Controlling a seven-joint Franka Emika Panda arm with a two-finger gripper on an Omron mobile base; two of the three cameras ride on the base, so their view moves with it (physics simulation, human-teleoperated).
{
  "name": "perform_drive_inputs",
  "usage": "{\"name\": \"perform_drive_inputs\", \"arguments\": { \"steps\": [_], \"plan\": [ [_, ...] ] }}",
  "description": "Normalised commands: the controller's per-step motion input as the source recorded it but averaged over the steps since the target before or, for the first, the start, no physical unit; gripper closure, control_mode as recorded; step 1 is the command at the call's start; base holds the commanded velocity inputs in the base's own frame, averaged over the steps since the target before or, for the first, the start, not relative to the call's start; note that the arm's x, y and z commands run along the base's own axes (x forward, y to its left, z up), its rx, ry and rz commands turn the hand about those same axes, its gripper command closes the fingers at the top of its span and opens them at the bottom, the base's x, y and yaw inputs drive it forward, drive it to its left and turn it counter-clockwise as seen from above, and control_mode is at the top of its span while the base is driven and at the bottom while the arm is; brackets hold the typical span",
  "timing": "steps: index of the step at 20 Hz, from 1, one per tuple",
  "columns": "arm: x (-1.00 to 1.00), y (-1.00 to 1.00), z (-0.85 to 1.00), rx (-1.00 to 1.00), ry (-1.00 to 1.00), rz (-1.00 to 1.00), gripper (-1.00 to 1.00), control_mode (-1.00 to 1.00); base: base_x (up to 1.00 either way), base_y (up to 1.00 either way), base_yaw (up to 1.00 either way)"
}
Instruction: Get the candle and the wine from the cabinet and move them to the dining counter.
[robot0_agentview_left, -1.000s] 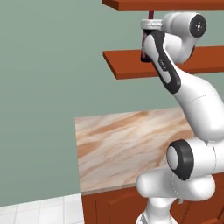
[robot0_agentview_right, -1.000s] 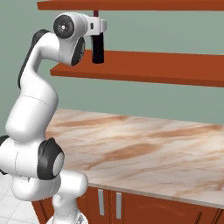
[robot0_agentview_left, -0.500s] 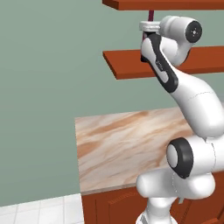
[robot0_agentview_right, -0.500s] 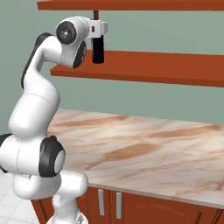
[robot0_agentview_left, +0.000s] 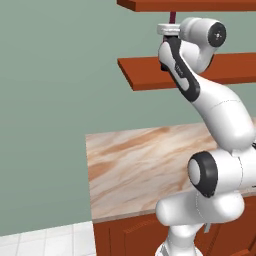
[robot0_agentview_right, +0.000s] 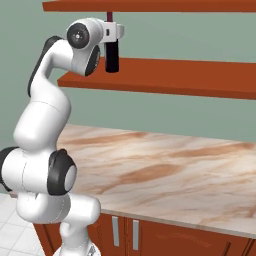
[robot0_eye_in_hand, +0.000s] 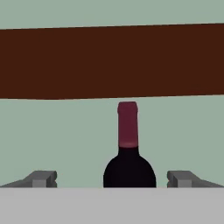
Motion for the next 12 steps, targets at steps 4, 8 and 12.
{"name": "perform_drive_inputs", "arguments": {
  "steps": [4, 8, 12],
  "plan": [
    [0.15, 0.00, 0.00, 0.00, 0.00, 0.00, -1.00, -1.00, 0.00, 0.00, 0.00],
    [0.21, 0.00, 0.00, 0.00, 0.00, 0.00, -1.00, -1.00, 0.00, 0.00, 0.00],
    [0.20, 0.00, 0.00, 0.00, 0.00, 0.00, -1.00, -1.00, 0.00, 0.00, 0.00]
  ]
}}
